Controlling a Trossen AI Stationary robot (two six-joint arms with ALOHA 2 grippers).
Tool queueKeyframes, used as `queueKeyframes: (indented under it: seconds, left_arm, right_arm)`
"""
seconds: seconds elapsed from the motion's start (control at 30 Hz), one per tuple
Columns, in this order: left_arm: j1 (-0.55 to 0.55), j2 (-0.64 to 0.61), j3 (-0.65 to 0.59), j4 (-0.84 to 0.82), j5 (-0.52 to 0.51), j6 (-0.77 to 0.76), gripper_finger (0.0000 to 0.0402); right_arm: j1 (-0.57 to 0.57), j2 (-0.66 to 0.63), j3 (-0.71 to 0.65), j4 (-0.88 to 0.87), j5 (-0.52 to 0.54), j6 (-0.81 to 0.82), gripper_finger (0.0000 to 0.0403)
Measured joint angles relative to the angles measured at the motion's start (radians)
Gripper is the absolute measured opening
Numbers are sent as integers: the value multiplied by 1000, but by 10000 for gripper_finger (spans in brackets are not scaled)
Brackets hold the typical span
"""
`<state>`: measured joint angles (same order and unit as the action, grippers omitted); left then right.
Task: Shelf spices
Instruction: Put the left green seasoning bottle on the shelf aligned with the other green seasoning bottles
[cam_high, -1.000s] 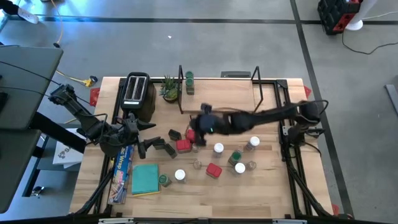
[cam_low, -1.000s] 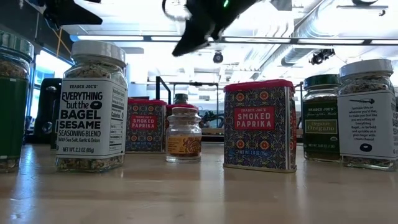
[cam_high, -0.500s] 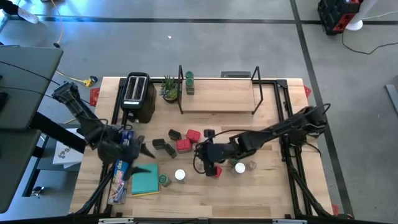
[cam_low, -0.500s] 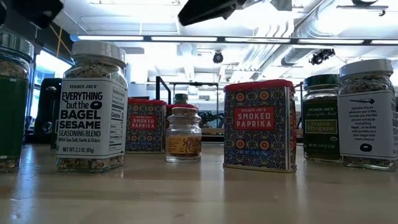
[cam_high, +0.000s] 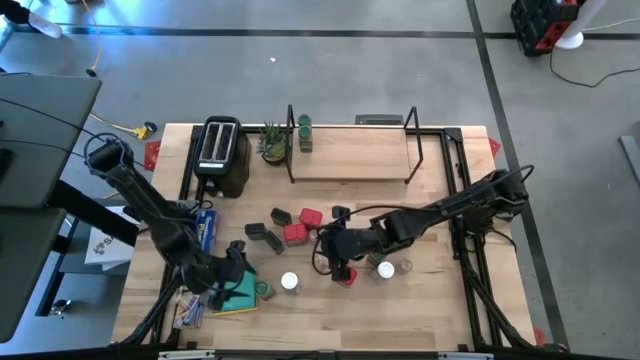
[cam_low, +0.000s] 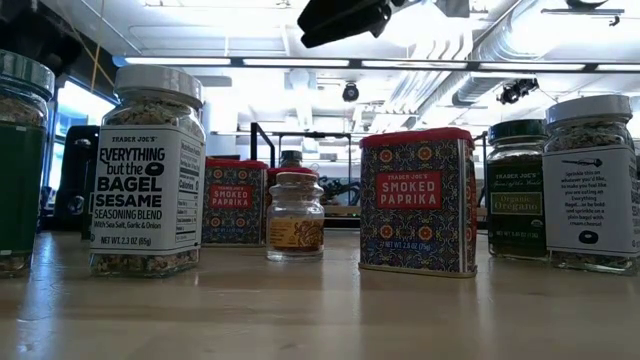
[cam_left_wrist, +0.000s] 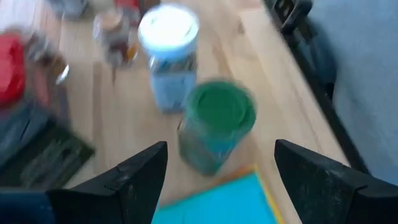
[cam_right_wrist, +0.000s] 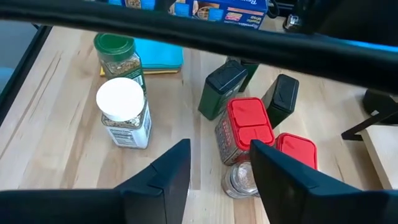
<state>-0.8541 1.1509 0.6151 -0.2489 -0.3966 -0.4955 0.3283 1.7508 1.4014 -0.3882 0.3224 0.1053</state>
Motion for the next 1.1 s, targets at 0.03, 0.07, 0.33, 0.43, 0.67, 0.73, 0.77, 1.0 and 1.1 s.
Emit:
queueKeyframes:
  seconds: [0.03,0.07,0.33,0.43,0.67,0.73,0.77,1.0,1.1]
  left_arm:
    - [4,13,0,31,0,30,291]
    - [5,27,0,55,0,61,291]
    - [84,80,0,91,119,86,298]
    - [111,85,0,101,147,112,299]
    - [122,89,0,151,122,271,299]
    - [122,89,0,150,116,299,299]
    - [122,90,0,150,115,313,299]
    - [122,136,0,168,122,347,299]
    - [122,160,0,202,126,359,299]
  right_arm:
    - [0,0,0,0,-5,0,163]
    - [0,0,0,0,-8,0,163]
    - [0,0,0,2,-50,18,163]
    - [0,0,0,3,-54,18,163]
    - [4,0,0,3,-58,28,163]
    - [6,0,0,3,-59,27,163]
    - [6,0,0,3,-59,26,163]
    - [13,0,0,3,-59,26,163]
    - [13,0,0,3,-58,28,163]
